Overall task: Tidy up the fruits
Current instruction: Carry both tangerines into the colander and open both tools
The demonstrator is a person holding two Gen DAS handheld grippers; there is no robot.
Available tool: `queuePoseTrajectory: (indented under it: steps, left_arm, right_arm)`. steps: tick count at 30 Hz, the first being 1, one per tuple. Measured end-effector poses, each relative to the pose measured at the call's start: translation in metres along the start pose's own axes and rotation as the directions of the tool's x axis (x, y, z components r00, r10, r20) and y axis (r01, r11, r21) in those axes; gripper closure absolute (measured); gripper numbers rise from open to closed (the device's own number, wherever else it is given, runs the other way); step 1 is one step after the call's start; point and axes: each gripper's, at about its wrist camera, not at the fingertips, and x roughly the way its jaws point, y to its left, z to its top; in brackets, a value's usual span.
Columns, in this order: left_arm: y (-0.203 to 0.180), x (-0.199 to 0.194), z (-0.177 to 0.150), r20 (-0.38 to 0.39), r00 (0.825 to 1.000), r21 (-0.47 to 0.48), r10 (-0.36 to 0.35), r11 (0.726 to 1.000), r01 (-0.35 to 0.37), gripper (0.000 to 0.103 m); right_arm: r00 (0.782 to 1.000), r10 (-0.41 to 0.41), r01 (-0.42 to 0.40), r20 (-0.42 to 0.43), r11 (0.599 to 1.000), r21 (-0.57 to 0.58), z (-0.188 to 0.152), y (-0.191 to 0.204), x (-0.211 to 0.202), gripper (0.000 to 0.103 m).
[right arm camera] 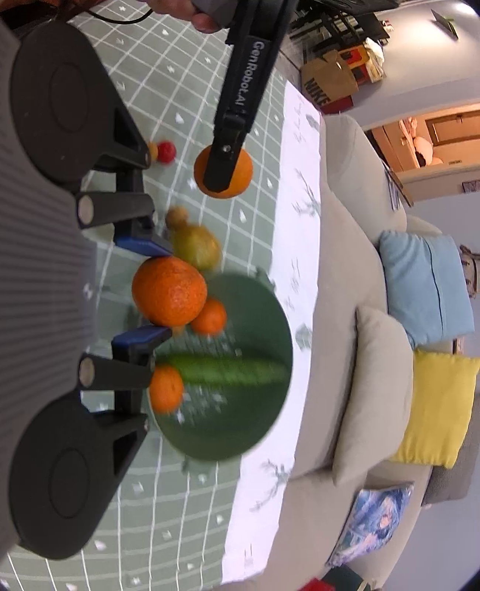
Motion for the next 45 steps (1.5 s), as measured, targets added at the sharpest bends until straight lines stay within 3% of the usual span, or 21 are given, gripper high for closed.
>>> queuePoseTrajectory:
  steps: [12, 24, 36, 40, 45]
  left_arm:
    - [-0.05, 0.067, 0.038, -0.081, 0.997, 0.101, -0.013, 0.995, 0.021, 0.062]
    - [-0.051, 0.12, 0.047, -0.182, 0.983, 0.12, 0.025, 0.993, -0.003, 0.062]
    - [-0.055, 0.132, 0.044, -0.2, 0.979, 0.141, 0.033, 0.99, -0.004, 0.062]
    - [-0.054, 0.131, 0.045, -0.199, 0.979, 0.141, 0.047, 0.99, -0.019, 0.053]
    - [-0.055, 0.118, 0.045, -0.181, 0.983, 0.139, 0.037, 0.99, -0.012, 0.05]
  right_arm:
    - [0.991, -0.078, 0.071, -0.108, 0.996, -0.06, 0.035, -0.065, 0.04, 0.066]
    - [0.969, -0.131, 0.097, -0.208, 0.981, -0.168, 0.05, -0.084, 0.1, 0.066]
    - [0.961, -0.138, 0.096, -0.238, 0.979, -0.177, 0.046, -0.085, 0.116, 0.065]
    - [0.961, -0.143, 0.104, -0.237, 0.98, -0.171, 0.047, -0.085, 0.115, 0.064]
    - [0.963, -0.154, 0.114, -0.223, 0.977, -0.182, 0.048, -0.081, 0.107, 0.058]
